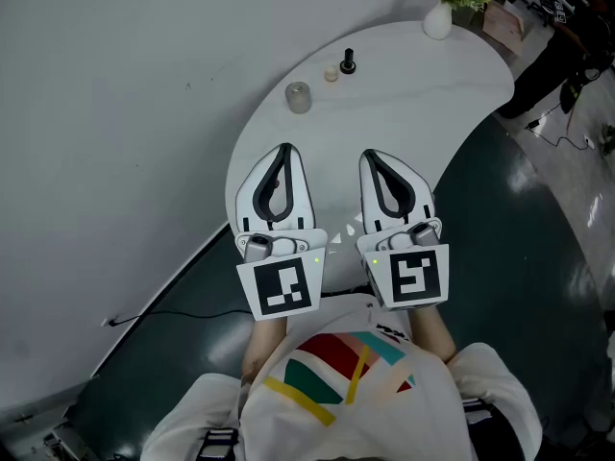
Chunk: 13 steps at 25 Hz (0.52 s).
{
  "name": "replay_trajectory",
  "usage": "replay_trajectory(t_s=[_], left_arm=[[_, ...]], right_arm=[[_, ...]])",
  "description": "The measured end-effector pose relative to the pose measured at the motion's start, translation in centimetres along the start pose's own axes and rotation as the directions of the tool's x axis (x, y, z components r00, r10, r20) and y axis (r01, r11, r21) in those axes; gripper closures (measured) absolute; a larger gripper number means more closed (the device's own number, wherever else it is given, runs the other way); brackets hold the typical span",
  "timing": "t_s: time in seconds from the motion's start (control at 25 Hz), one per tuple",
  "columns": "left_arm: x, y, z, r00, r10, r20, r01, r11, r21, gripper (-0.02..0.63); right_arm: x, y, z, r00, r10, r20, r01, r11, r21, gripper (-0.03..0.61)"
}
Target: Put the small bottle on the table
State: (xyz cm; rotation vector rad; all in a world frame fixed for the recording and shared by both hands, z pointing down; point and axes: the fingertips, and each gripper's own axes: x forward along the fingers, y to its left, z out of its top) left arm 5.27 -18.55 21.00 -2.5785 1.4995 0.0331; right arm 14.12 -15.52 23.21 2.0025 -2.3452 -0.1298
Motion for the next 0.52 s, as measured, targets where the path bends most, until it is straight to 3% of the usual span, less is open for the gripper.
replay_trajectory(t_s=[0.52], left_arm=[[0.3,1.2,-0.4,1.000,0.015,-0.011,-0.015,1.000,-0.004,0.598]], right_arm=[[0.5,0.5,-0.6,0.999,0.009,-0.040,-0.010,1.000,-0.005,0.568]])
